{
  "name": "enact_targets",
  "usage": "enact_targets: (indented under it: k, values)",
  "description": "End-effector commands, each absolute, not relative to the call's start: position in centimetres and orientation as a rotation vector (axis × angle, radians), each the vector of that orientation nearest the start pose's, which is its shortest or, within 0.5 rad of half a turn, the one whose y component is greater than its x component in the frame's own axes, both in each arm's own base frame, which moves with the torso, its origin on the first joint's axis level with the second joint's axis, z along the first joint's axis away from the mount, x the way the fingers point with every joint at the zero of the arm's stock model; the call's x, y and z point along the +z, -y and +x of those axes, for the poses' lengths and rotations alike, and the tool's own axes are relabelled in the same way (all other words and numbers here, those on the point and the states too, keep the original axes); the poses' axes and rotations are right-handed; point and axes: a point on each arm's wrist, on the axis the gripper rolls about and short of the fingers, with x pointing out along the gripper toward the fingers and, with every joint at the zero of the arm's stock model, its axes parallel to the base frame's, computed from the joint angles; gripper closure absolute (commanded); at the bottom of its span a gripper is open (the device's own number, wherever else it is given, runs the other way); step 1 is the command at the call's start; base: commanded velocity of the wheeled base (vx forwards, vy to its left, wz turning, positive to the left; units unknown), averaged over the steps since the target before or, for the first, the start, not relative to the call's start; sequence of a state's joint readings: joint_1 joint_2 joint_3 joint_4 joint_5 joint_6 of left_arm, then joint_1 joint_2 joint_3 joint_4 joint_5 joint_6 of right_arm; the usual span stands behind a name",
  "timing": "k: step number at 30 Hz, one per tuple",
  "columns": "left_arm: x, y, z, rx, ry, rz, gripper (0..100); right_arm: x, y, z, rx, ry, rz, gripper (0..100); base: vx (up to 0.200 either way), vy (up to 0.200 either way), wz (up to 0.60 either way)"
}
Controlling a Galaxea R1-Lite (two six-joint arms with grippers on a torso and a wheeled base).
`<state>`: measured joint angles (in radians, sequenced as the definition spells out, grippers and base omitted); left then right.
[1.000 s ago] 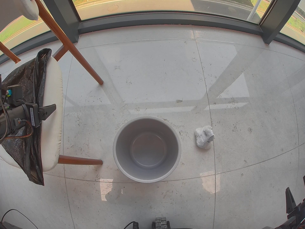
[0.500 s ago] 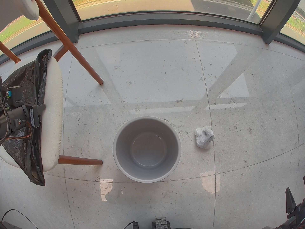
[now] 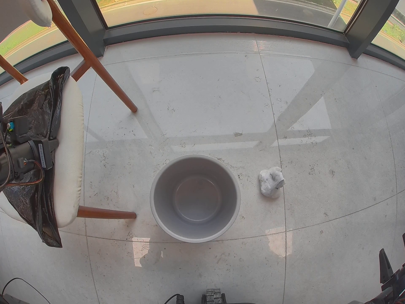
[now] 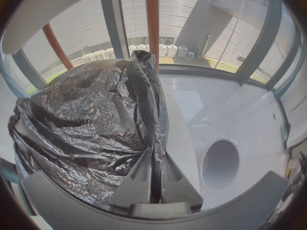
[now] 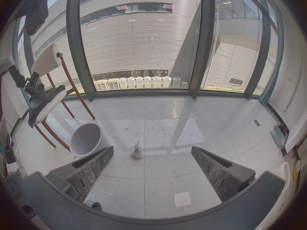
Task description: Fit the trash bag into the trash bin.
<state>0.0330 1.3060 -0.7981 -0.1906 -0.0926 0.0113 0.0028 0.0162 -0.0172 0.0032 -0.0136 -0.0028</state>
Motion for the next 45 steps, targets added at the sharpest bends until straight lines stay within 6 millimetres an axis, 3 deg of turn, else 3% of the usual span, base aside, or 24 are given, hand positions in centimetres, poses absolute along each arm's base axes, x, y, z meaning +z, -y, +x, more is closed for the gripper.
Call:
enact_targets:
  k: [1,5,14,21,29,37,45]
  values:
    - [24.8,-0.7,21.3,-0.095,-0.293,-0.142,100,7.5,0.0,-2.3,-0.011,-0.003,-0.003,0,0.000,0.000,0.00]
    - [25.2,-1.2,21.6,-0.139,-0.290,-0.260,100,7.5,0.0,-2.3,-0.011,-0.003,-0.003,0,0.000,0.000,0.00]
    - [24.8,-4.9,21.4,-0.224,-0.311,-0.417,100,7.5,0.0,-2.3,-0.011,-0.003,-0.005,0,0.000,0.000,0.00]
    - [25.5,-5.3,21.0,-0.355,-0.330,-0.616,100,7.5,0.0,-2.3,-0.009,-0.003,-0.005,0,0.000,0.000,0.00]
    - [27.8,-4.5,19.2,-0.587,-0.301,-0.749,100,7.5,0.0,-2.3,-0.009,-0.003,-0.005,0,0.000,0.000,0.00]
    - [30.8,-2.2,14.8,-0.824,-0.344,-0.843,100,7.5,0.0,-2.3,-0.009,-0.003,-0.005,0,0.000,0.000,0.00]
    - [30.8,0.5,11.4,-1.026,-0.466,-0.882,100,7.5,0.0,-2.3,-0.009,-0.003,-0.005,0,0.000,0.000,0.00]
